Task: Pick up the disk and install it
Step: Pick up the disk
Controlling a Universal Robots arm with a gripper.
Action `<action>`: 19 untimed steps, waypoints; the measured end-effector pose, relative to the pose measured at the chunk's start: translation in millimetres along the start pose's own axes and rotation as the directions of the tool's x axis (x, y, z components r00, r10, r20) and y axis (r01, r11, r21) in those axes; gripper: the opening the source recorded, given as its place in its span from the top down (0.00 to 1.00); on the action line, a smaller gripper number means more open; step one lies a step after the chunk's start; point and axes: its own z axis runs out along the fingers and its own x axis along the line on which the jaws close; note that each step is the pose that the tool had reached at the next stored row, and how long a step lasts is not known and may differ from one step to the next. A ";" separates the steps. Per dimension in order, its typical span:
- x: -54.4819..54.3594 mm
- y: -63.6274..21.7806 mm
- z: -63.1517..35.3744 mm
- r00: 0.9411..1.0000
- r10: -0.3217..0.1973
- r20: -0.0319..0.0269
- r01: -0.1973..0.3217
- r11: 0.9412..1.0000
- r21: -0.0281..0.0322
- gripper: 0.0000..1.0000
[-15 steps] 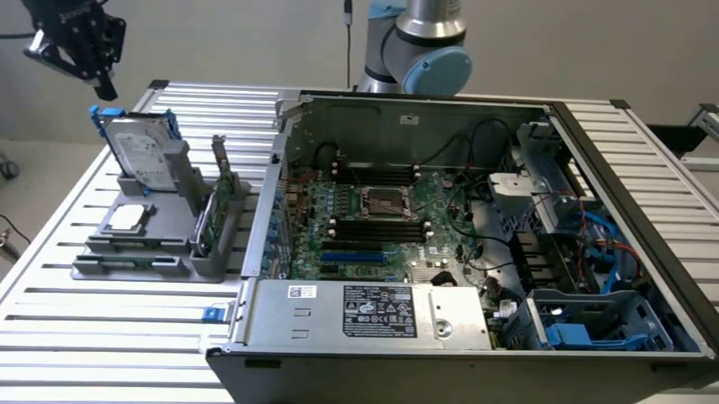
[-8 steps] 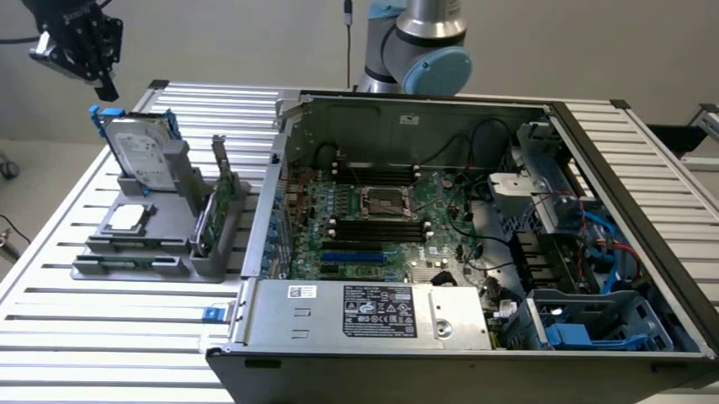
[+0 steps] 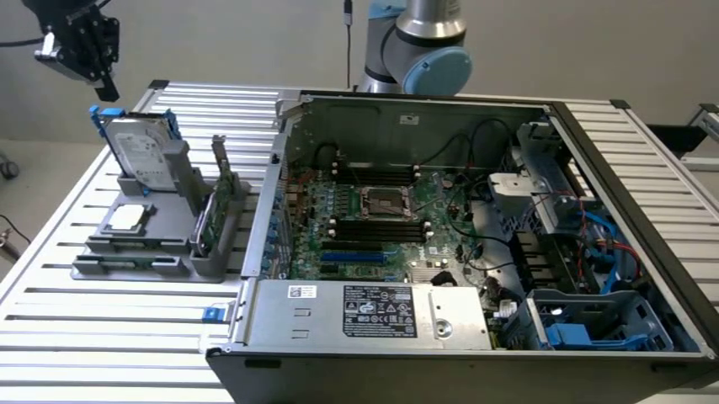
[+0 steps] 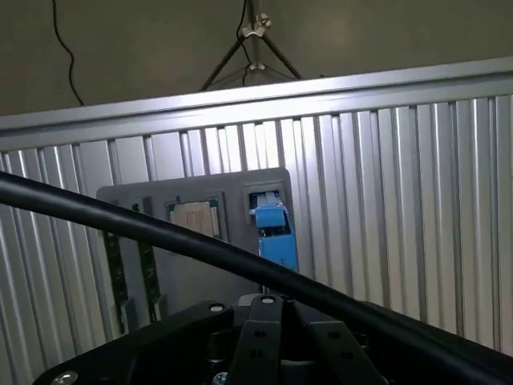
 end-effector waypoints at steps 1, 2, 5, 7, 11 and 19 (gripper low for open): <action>-0.2 0.0 -0.1 1.000 -0.010 0.000 0.010 1.000 -0.001 0.89; -0.3 0.1 0.0 1.000 -0.021 0.000 0.021 1.000 -0.001 0.89; -0.7 0.8 -0.2 0.999 -0.046 0.000 0.046 0.999 -0.003 0.89; -0.6 1.2 -0.1 0.999 -0.050 0.000 0.050 0.999 -0.002 0.88; -0.6 1.4 -0.1 0.999 -0.050 0.000 0.050 0.999 -0.002 0.64; -0.7 2.9 9.0 0.999 -0.048 0.000 0.048 0.999 -0.002 0.46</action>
